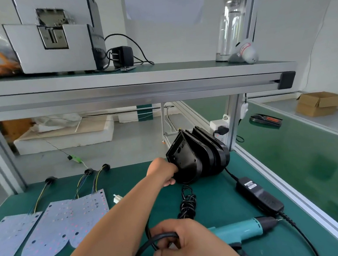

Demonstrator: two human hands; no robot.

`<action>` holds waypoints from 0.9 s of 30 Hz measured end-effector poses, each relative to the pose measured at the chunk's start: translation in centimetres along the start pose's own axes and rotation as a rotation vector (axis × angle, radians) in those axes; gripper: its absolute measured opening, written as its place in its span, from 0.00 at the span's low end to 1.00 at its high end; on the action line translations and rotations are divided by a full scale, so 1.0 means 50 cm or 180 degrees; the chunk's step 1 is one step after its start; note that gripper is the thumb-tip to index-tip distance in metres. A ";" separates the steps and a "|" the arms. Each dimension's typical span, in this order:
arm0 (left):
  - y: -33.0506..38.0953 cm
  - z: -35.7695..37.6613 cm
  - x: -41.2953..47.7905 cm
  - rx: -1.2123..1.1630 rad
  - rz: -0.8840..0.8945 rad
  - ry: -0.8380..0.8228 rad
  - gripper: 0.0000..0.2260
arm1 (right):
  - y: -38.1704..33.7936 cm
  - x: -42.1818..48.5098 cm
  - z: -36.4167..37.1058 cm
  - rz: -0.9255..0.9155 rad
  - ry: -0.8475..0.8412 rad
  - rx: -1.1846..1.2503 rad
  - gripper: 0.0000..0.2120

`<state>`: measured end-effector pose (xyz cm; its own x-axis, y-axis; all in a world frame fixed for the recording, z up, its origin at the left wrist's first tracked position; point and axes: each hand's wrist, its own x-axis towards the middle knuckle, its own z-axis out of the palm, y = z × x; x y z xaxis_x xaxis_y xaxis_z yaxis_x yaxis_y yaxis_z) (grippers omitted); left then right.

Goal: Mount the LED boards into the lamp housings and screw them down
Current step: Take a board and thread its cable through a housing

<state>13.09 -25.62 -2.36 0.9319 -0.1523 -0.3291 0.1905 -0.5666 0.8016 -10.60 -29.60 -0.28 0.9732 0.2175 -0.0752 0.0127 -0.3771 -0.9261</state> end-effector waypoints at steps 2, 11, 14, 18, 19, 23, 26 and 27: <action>-0.003 -0.009 -0.006 -0.0160 0.0033 -0.0058 0.05 | -0.003 -0.002 0.001 0.0014 -0.0050 -0.0006 0.11; -0.032 -0.082 -0.060 -0.1045 -0.0049 -0.0252 0.08 | -0.015 -0.009 0.002 -0.0175 -0.0089 -0.0206 0.17; -0.062 -0.128 -0.067 -0.1496 0.0015 0.0185 0.08 | -0.017 -0.013 0.003 -0.0249 -0.0083 -0.0174 0.18; -0.119 -0.199 -0.111 -0.1768 0.0194 0.0845 0.03 | -0.016 -0.023 -0.012 -0.0531 -0.0247 0.0054 0.16; -0.137 -0.213 -0.129 -0.1823 0.0234 0.0895 0.02 | -0.015 -0.027 -0.018 -0.0552 -0.0297 0.0201 0.16; -0.211 -0.239 -0.208 -0.1754 0.0230 0.0946 0.07 | -0.004 -0.045 -0.052 -0.0667 -0.0312 0.0895 0.19; -0.251 -0.250 -0.268 -0.1727 0.0183 0.1016 0.03 | 0.010 -0.061 -0.076 -0.0865 -0.0155 0.1587 0.28; -0.263 -0.252 -0.285 -0.1687 0.0174 0.1084 0.06 | 0.012 -0.065 -0.083 -0.0949 -0.0113 0.1801 0.27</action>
<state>1.18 -5.80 -1.93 0.9740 0.1459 -0.1734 0.1855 -0.0740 0.9799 -12.80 -34.26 0.91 0.9382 0.2729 0.2127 0.1491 0.2358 -0.9603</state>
